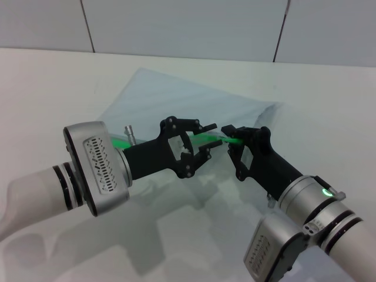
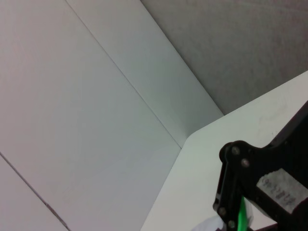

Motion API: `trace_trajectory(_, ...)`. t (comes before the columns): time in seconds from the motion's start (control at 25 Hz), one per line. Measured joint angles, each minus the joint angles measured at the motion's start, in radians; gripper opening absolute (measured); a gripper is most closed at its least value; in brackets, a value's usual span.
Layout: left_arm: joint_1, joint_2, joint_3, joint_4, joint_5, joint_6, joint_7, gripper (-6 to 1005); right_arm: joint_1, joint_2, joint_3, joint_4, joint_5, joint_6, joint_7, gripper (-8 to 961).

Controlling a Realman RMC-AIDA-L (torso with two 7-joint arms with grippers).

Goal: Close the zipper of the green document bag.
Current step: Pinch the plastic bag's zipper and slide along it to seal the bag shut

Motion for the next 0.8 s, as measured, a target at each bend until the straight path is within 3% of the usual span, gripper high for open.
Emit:
trace_trajectory(0.12,0.0,0.0,0.001,0.0,0.001,0.0,0.001,264,-0.001,0.0,0.0,0.004,-0.025,-0.001,0.0,49)
trace_trajectory(0.68,0.0,0.0,0.002,-0.001,0.025,0.0,0.006,258,-0.002,0.0,0.0,0.004,-0.033,0.0,0.0,48)
trace_trajectory(0.8,0.0,0.0,0.002,-0.001,0.026,-0.001,0.006,177,-0.002,0.0,0.0,0.004,-0.034,0.0,0.0,48)
